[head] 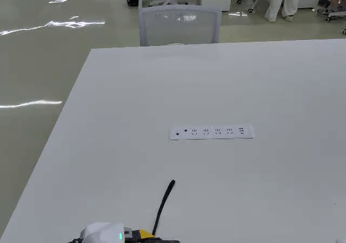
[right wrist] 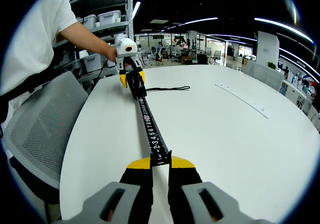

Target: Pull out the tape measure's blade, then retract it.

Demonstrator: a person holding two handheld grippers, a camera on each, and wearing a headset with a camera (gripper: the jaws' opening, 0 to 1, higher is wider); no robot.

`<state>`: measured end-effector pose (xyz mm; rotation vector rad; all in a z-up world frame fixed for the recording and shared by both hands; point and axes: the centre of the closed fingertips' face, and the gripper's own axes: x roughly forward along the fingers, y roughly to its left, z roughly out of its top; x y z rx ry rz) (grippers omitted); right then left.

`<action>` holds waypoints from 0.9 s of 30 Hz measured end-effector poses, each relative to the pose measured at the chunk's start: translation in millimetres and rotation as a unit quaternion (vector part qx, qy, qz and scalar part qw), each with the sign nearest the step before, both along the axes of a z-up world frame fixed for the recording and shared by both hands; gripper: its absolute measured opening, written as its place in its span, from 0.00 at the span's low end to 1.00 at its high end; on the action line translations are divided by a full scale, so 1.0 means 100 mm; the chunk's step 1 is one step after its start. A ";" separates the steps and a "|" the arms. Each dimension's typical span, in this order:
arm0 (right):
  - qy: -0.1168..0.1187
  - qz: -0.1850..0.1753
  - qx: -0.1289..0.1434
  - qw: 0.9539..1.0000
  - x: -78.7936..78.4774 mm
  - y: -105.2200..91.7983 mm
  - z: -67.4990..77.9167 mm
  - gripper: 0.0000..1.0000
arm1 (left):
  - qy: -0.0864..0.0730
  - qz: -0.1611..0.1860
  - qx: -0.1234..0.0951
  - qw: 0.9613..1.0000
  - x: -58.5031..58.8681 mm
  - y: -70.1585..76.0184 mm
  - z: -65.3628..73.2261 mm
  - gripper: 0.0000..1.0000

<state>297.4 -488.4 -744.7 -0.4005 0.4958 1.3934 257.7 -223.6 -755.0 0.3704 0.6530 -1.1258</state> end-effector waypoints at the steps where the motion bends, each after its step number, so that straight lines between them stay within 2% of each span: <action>1: 0.000 -0.001 0.000 1.000 0.00 -0.02 -0.01 0.07 | 0.000 0.000 0.000 1.000 0.00 0.00 0.00 0.31; 17: 0.001 -0.006 -0.003 1.000 0.02 -0.10 -0.02 0.07 | 0.001 0.001 0.001 1.000 0.00 -0.01 0.00 0.31; 24: 0.008 -0.008 -0.007 1.000 0.00 -0.13 -0.15 0.08 | -0.001 0.002 0.002 1.000 0.00 -0.02 0.00 0.31; 27: 0.014 -0.008 -0.007 1.000 -0.03 -0.12 -0.17 0.08 | -0.002 0.001 0.002 1.000 0.00 -0.02 0.00 0.32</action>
